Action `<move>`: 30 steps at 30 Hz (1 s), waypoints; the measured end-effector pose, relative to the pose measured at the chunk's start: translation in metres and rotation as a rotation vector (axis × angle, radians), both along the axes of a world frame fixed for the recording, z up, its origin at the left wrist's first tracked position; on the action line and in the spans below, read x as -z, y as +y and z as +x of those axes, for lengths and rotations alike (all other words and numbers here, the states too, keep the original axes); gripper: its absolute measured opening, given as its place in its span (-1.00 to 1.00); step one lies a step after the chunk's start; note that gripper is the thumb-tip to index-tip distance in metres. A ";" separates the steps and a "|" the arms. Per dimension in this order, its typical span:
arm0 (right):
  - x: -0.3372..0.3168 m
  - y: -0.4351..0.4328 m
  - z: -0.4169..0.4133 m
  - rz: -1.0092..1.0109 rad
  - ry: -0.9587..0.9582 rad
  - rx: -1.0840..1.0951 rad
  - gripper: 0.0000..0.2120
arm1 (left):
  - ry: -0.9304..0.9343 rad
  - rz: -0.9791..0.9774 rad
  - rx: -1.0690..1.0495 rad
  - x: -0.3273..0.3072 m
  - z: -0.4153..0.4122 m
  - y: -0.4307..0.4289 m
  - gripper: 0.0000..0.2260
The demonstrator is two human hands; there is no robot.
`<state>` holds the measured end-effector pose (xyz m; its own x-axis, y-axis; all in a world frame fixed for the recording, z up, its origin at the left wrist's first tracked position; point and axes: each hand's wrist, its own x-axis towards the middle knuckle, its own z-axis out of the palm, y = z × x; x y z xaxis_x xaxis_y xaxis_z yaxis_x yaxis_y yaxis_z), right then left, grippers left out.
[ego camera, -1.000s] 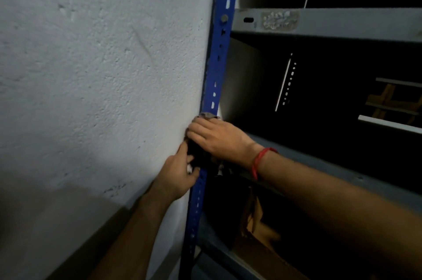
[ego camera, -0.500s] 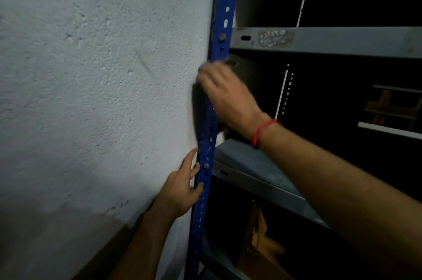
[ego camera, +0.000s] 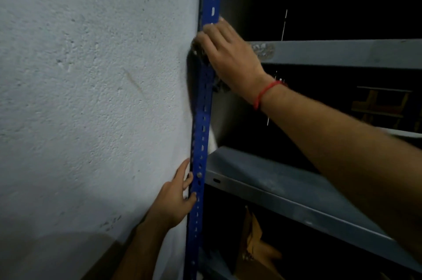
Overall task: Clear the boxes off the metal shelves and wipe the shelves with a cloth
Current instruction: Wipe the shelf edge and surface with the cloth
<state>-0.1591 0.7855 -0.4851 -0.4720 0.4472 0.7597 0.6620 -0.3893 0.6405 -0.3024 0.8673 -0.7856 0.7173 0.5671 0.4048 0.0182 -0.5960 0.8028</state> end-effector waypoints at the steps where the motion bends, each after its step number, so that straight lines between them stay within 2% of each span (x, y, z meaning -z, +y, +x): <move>1: 0.013 -0.001 -0.001 0.013 -0.032 -0.056 -0.73 | -0.013 0.002 0.005 0.000 0.000 0.000 -0.18; 3: 0.052 -0.005 -0.001 -0.037 0.014 -0.140 -0.70 | -0.037 -0.003 0.024 0.001 -0.001 0.000 -0.19; 6: 0.107 -0.008 0.006 -0.144 0.182 -0.211 -0.67 | -0.032 0.000 0.024 0.001 -0.002 0.001 -0.20; 10: 0.137 -0.016 0.009 -0.336 0.058 -0.189 -0.70 | 0.007 0.064 -0.011 0.001 0.001 0.000 -0.21; 12: 0.126 -0.013 0.006 -0.399 -0.045 -0.153 -0.68 | 0.018 0.075 -0.010 -0.001 0.001 -0.002 -0.21; 14: 0.112 -0.011 -0.002 -0.405 -0.023 -0.128 -0.65 | 0.022 0.083 0.005 -0.004 0.000 -0.003 -0.20; 16: 0.118 -0.016 -0.003 -0.361 0.093 -0.187 -0.67 | 0.018 0.103 0.016 -0.006 -0.002 -0.004 -0.18; 19: 0.176 -0.043 0.010 -0.452 0.502 -0.288 -0.67 | 0.017 0.157 0.016 -0.008 -0.005 -0.008 -0.18; 22: 0.223 -0.067 0.023 -0.537 0.858 -0.258 -0.70 | 0.010 0.181 0.012 -0.008 -0.005 -0.010 -0.20; 25: 0.221 -0.062 0.022 -0.610 0.990 -0.176 -0.69 | -0.040 0.344 -0.158 -0.010 0.001 -0.017 -0.35; 27: 0.214 -0.053 0.021 -0.642 1.045 -0.119 -0.70 | -0.182 0.507 -0.335 -0.019 0.013 -0.028 -0.47; 30: 0.211 -0.034 0.023 -0.714 1.101 -0.071 -0.73 | -0.282 0.579 -0.406 -0.037 0.035 -0.042 -0.50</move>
<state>-0.1365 0.7512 -0.6956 0.1998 0.9083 0.3675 0.9714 -0.1344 -0.1959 -0.2676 0.8250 -0.7488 0.3231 0.4056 0.8550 0.1665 -0.9138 0.3706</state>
